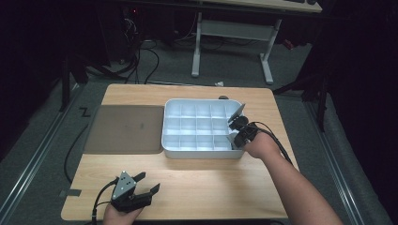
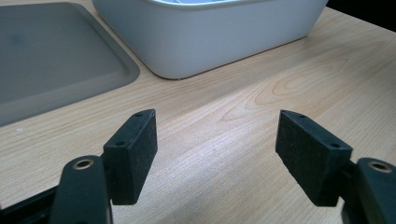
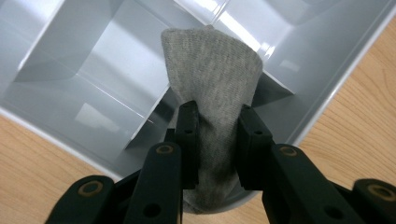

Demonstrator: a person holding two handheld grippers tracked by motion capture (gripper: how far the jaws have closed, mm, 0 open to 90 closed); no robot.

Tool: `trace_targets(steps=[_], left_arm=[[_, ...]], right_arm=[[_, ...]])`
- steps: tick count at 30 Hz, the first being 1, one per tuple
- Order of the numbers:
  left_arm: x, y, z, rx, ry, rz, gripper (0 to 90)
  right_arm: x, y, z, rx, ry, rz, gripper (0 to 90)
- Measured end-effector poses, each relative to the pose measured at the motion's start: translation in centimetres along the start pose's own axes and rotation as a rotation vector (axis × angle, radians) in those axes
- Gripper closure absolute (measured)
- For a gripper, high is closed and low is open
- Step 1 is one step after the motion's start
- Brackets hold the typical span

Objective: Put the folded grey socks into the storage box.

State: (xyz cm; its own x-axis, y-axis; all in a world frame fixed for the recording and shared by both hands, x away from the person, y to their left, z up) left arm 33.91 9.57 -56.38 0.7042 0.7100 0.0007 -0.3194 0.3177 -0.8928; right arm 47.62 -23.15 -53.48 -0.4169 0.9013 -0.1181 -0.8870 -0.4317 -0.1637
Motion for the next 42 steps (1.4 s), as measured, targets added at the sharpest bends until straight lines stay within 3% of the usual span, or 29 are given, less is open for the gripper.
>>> trace_targets(steps=[7,8,10,12,13,20,22,23,28,33,34,35,37,41,42], left_arm=[[0.1,0.1,0.0,0.004,0.002,0.002,30.1],[0.1,0.1,0.0,0.004,0.001,0.002,30.1],[0.1,0.1,-0.1,0.001,0.001,0.002,30.1],[0.1,0.1,0.0,0.001,0.0,0.003,30.1],[0.1,0.1,0.0,0.001,0.0,0.003,30.1],[0.2,0.1,0.0,0.001,-0.003,0.006,30.1],[0.2,0.1,0.0,0.002,-0.003,0.006,30.1],[0.2,0.1,0.0,0.001,-0.003,0.006,30.1],[0.1,0.0,0.0,0.004,0.001,0.002,30.1],[0.2,0.0,0.0,0.002,-0.001,0.005,30.1],[0.2,0.0,0.0,0.002,-0.002,0.005,30.1],[0.2,0.0,0.0,0.001,-0.002,0.006,30.1],[0.3,0.1,0.0,0.004,-0.003,0.004,30.2],[0.3,0.0,0.0,0.001,-0.005,0.004,30.1],[0.3,0.0,0.0,0.001,-0.005,0.005,30.1]], right_arm=[[0.0,0.1,-1.1,0.014,0.004,0.004,74.1],[0.1,0.3,-1.1,0.022,0.005,-0.021,74.1],[0.1,0.2,-1.3,0.02,0.004,-0.011,74.0],[0.3,0.4,-1.5,0.034,0.006,-0.038,73.9],[0.0,0.2,-1.7,0.022,0.003,0.002,73.9],[0.1,0.3,-2.3,0.045,0.008,0.003,73.2],[0.3,0.5,-2.2,0.054,0.0,-0.031,70.7],[0.2,0.3,-2.2,0.045,-0.008,-0.004,68.4],[0.4,0.4,-1.5,0.053,-0.028,-0.01,59.5],[0.3,0.1,-0.2,0.037,-0.038,-0.011,58.3],[0.5,0.1,0.1,0.041,-0.04,-0.034,58.3],[0.3,-0.1,0.4,0.032,-0.041,-0.009,58.6],[0.4,-0.5,0.9,0.02,-0.041,-0.007,62.5],[0.4,-1.3,1.5,-0.007,-0.018,0.022,86.8],[0.5,-1.4,1.5,-0.003,-0.008,0.0,90.0]])
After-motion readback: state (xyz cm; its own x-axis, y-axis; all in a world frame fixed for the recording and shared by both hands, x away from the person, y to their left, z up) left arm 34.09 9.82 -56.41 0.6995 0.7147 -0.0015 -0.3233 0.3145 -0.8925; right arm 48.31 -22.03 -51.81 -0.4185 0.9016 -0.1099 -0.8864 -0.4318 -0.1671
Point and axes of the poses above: each handheld gripper's, and its own axes: z roughly backward along the jaws, y roughly out of its underside, x roughly to its left, the point moved 10 cm from there along -z, roughly forward along the jaws, and after that the axes turned 8 degrees about -z, right-handed, at the moved point
